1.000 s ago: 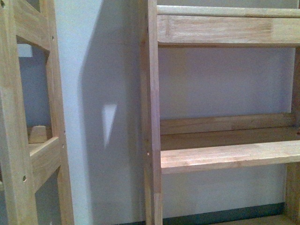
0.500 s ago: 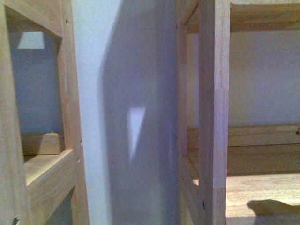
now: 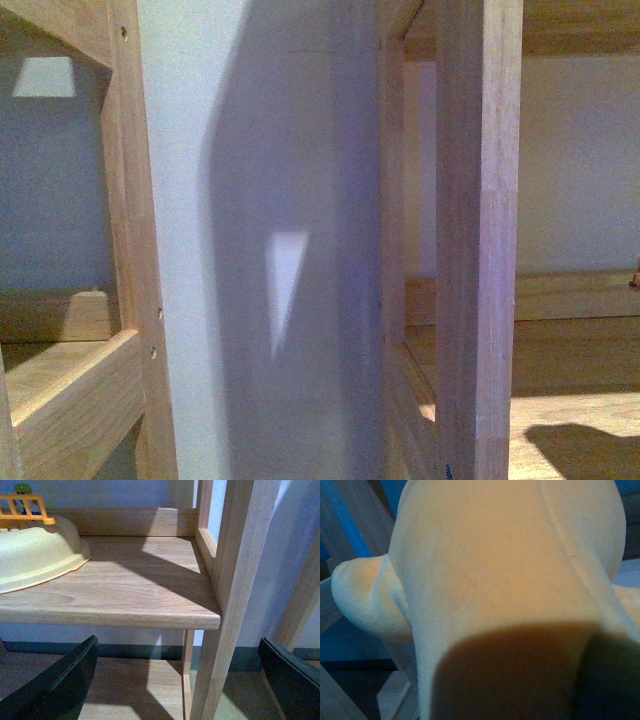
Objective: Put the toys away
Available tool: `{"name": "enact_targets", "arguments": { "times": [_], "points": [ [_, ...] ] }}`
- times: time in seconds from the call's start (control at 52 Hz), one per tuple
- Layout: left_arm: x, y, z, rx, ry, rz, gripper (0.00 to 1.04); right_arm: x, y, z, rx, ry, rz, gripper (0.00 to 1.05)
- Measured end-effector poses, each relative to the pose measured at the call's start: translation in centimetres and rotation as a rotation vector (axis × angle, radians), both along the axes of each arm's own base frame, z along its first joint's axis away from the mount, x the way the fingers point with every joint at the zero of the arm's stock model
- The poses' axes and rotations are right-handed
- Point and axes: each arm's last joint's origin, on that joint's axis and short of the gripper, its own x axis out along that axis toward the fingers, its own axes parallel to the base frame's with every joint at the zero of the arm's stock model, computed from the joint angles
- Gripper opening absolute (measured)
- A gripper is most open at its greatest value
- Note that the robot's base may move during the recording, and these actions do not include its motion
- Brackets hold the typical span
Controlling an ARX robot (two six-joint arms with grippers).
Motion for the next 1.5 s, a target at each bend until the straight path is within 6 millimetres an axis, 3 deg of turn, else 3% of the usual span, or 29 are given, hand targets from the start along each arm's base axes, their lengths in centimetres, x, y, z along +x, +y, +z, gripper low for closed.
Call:
{"name": "enact_targets", "arguments": {
  "times": [0.962, 1.173, 1.327, 1.404, 1.5],
  "points": [
    [0.0, 0.0, 0.0, 0.0, 0.0, 0.0, 0.99, 0.0, 0.0, 0.0, -0.001, 0.0, 0.0, 0.22],
    [0.0, 0.0, 0.0, 0.0, 0.0, 0.0, 0.99, 0.4, -0.5, 0.1, -0.099, 0.102, -0.054, 0.22],
    [0.0, 0.0, 0.0, 0.0, 0.0, 0.0, 0.99, 0.5, -1.1, 4.2, -0.108, 0.013, -0.094, 0.22],
    [0.0, 0.0, 0.0, 0.0, 0.0, 0.0, 0.99, 0.3, -1.1, 7.1, -0.115, -0.054, -0.09, 0.22],
    [0.0, 0.0, 0.0, 0.0, 0.0, 0.0, 0.99, 0.4, -1.2, 12.0, -0.133, -0.144, -0.066, 0.22]
  ]
}}
